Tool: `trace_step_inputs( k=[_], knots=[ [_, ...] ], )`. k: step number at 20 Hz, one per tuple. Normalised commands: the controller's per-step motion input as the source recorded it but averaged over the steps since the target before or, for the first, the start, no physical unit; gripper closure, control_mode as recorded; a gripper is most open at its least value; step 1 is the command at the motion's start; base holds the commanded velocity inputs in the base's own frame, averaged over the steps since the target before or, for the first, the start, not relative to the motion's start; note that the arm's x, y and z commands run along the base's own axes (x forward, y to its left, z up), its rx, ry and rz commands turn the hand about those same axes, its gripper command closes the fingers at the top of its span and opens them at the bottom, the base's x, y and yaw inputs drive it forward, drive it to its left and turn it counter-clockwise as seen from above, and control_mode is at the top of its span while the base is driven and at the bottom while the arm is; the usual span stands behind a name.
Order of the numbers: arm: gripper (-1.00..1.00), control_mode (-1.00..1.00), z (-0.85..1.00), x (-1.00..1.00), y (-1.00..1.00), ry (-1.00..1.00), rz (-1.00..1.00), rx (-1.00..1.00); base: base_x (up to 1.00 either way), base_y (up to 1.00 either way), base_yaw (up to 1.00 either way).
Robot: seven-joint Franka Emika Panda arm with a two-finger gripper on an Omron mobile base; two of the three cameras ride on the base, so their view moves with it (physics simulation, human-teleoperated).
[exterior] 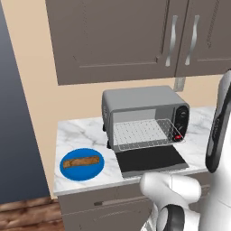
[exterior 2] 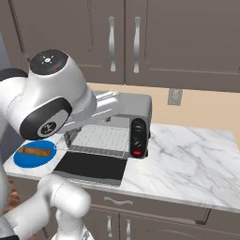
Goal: Pull the toaster oven rack outwards. Pick up the baguette from the plate and place it on the toaster oven rack. Close the toaster oven door fully and set the temperature to the lowest setting.
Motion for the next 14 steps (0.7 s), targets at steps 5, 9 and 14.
trace_step_inputs(
  k=[5, 9, 14],
  knots=[
    [-1.0, -1.0, -0.36, 0.01, 0.75, 0.01, 0.09, -0.14, 0.0, 0.0, 0.0],
    [-1.0, -1.0, -0.38, 0.01, 0.6, 0.0, 0.31, -0.1, 0.0, 0.0, 0.0],
    [-1.0, -1.0, -0.21, 0.0, 0.33, 0.0, 0.46, 0.0, 0.0, 0.0, 0.0]
  ],
)
